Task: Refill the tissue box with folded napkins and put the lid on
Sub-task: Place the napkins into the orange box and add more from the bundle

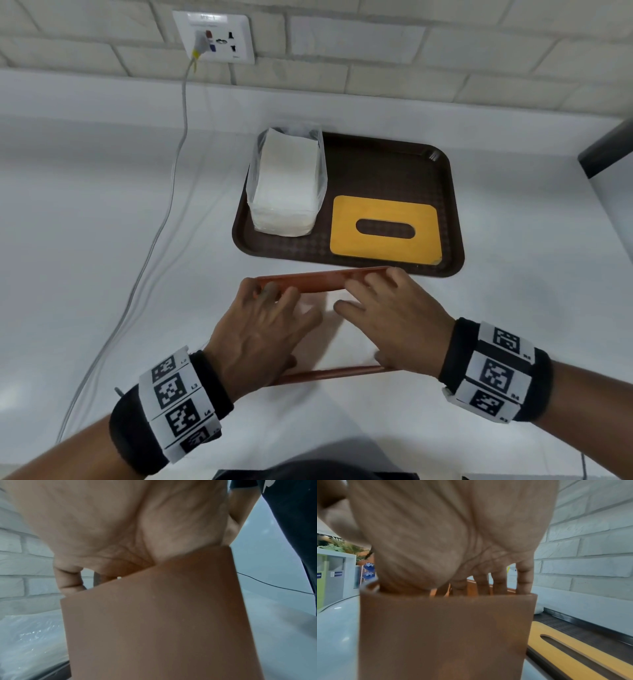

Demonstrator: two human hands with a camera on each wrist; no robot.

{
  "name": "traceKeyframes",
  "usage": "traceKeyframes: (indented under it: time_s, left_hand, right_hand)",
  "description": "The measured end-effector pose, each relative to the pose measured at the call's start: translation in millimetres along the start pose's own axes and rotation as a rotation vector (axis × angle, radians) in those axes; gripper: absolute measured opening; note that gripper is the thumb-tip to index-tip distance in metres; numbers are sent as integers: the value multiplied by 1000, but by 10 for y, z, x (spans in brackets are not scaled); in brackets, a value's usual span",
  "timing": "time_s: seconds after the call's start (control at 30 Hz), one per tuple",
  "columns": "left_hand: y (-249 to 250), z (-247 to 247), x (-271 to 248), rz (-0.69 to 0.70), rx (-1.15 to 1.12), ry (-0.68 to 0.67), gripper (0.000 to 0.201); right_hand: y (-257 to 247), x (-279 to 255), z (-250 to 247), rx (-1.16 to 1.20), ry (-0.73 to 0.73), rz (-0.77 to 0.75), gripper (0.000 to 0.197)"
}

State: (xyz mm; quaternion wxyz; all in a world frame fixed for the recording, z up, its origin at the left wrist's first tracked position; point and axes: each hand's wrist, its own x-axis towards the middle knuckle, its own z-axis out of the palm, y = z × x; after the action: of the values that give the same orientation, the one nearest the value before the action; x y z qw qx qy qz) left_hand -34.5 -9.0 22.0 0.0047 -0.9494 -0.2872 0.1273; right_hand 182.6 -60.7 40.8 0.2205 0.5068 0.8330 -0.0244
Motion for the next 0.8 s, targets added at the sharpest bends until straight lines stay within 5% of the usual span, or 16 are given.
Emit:
traceKeyframes:
  time_s: [0.17,0.37,0.6,0.8]
  left_hand:
    - [-57,21,-83,130,-5,71,21]
    - [-72,58,-85,102,49,38,28]
    - [-71,22,-84,85,62,9,35]
    - [-39,-88,-86,98,43,101,26]
  right_hand:
    - [72,-84,42,0,42,-102,37]
    - [66,-68,112,-40,-23,-57,39]
    - [42,-94,212,-95,83,-46,24]
    - [84,-149,63,-88,177,-64,37]
